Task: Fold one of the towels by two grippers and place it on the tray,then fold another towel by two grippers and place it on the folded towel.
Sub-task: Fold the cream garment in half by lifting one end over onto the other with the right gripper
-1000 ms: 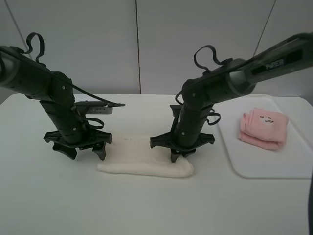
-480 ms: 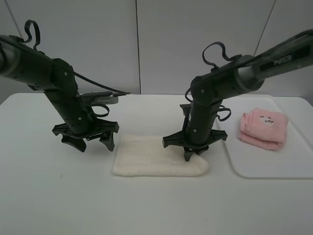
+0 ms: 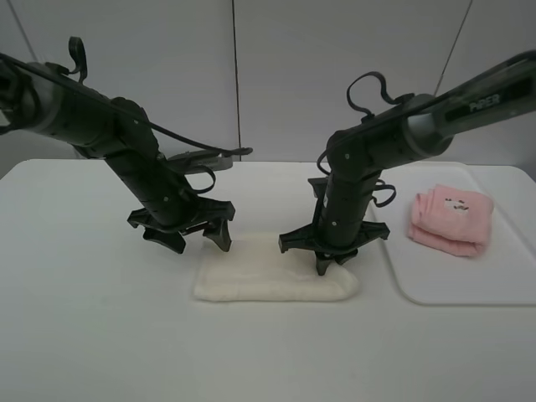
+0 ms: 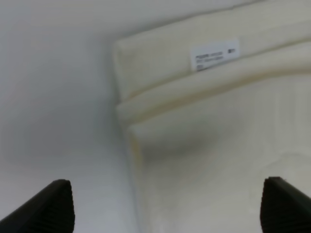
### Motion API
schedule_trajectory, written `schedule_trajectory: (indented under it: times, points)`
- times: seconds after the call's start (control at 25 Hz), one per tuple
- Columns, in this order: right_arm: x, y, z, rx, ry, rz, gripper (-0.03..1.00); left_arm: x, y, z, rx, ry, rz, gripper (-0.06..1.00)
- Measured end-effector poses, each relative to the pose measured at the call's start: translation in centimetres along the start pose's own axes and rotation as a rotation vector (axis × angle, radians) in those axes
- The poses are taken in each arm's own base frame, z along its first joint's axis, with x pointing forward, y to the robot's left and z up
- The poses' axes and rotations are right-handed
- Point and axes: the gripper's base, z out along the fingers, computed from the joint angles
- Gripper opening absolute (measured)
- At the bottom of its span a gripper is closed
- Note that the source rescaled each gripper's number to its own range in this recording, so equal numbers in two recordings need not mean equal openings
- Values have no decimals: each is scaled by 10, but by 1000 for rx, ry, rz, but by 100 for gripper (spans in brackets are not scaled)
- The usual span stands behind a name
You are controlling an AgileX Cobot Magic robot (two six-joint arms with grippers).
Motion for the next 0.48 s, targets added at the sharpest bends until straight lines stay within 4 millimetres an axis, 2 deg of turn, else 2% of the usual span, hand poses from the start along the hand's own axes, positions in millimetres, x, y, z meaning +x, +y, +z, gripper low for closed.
schedule_trajectory:
  times: [0.48]
  points:
    - [0, 0, 0, 0, -1, -11, 2, 6, 13, 3, -163, 99, -3, 93]
